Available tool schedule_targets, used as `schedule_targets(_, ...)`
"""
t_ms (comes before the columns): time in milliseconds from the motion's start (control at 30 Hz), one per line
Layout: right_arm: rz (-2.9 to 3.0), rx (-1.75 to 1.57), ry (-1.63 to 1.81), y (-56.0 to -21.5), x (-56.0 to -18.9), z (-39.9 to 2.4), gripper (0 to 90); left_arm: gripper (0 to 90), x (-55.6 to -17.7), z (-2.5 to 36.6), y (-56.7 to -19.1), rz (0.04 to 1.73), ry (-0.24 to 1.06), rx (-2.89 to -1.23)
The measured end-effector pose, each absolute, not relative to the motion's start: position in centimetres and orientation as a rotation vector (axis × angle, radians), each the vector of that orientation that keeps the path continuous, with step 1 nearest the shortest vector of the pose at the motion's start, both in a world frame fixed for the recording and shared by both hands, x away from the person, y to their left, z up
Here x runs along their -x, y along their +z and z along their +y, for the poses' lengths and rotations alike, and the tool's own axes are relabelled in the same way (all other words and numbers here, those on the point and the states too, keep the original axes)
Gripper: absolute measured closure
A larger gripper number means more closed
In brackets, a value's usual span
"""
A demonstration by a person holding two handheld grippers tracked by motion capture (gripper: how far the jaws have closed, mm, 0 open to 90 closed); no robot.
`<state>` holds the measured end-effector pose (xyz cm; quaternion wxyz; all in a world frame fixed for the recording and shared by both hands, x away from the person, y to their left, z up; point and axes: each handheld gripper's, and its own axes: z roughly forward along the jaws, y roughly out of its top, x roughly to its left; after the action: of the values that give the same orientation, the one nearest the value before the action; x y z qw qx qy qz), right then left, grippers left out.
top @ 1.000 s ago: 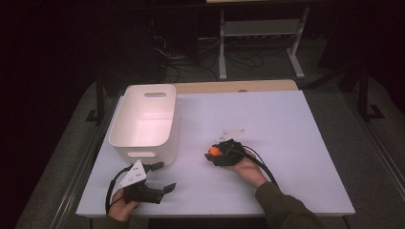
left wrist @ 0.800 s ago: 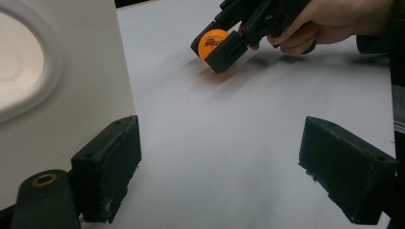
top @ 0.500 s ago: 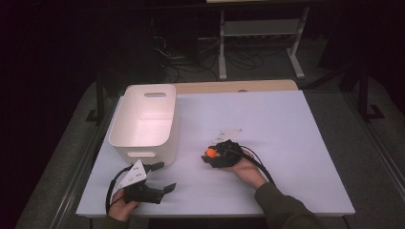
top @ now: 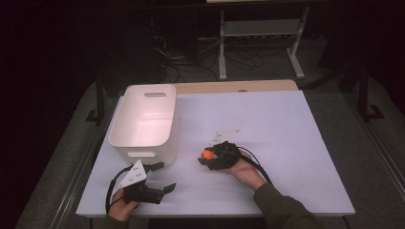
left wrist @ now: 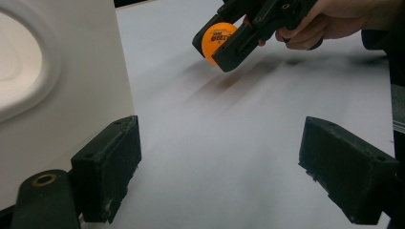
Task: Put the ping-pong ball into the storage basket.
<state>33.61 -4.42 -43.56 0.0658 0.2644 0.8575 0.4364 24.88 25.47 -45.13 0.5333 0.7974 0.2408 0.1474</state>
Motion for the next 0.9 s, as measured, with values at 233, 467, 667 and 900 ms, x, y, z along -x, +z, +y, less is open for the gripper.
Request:
schedule_targets(233, 2.606, -0.782, 1.331, -43.4, -33.3, -3.9, 49.9, 14.1, -24.9, 25.4, -45.1, 0.573, 0.352, -1.905)
schedule_targets(467, 2.617, -0.76, 1.333, -43.2, -33.2, -3.4, 49.9, 14.1, -24.9, 25.4, -45.1, 0.573, 0.351, -1.907)
schedule_targets(667, 2.616, -0.748, 1.344, -42.7, -33.2, -2.9, 49.9, 14.1, -24.9, 25.5, -45.1, 0.575, 0.35, -1.908)
schedule_targets(900, 2.625, -0.707, 1.354, -42.2, -33.2, -1.8, 49.9, 14.1, -24.9, 25.4, -45.1, 0.572, 0.352, -1.91)
